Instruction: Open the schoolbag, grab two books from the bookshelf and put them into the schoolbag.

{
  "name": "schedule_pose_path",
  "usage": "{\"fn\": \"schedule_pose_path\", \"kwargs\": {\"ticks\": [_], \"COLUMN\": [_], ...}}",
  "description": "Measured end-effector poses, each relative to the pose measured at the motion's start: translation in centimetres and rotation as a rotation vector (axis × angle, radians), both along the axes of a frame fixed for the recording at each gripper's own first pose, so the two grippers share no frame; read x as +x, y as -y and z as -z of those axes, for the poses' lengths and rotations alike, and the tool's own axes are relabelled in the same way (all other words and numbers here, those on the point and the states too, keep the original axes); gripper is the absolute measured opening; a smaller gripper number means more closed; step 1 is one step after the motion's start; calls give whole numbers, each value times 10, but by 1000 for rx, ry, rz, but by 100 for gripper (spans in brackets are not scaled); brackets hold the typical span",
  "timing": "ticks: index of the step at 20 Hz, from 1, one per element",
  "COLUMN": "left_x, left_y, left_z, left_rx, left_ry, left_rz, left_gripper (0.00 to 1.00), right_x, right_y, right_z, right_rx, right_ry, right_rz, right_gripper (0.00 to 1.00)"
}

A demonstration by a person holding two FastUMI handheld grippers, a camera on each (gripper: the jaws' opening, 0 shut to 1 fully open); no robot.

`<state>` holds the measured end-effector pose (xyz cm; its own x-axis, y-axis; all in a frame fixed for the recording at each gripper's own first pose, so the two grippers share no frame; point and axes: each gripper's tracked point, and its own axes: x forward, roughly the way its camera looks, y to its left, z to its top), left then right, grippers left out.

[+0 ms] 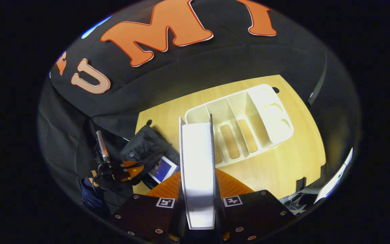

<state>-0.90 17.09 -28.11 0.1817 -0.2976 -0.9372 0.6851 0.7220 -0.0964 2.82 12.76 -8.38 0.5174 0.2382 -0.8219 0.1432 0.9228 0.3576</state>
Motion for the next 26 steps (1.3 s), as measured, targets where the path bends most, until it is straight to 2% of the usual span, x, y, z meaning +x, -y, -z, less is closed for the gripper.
{"fn": "schedule_pose_path", "kwargs": {"ticks": [3, 11, 14, 19, 21, 26], "left_x": [3, 6, 7, 4, 4, -2], "left_y": [-3, -4, -2, -1, 0, 13], "left_z": [-3, -7, -8, -12, -16, -27], "left_rx": [6, 8, 2, -17, -23, -44], "left_ry": [8, 25, 33, 49, 66, 98], "left_rz": [15, 31, 17, -11, -12, 1], "left_gripper": [6, 6, 6, 6, 6, 6], "right_x": [-12, -23, -27, -14, -2, 20], "right_y": [-31, -89, -115, -160, -168, -185], "right_z": [12, 65, 96, 125, 139, 166], "right_rx": [83, 195, 215, 358, 388, 568], "right_ry": [9, 41, 35, 76, 99, 132], "right_rz": [12, 89, 79, 105, 139, 279], "right_gripper": [36, 36, 36, 36, 36, 35]}}
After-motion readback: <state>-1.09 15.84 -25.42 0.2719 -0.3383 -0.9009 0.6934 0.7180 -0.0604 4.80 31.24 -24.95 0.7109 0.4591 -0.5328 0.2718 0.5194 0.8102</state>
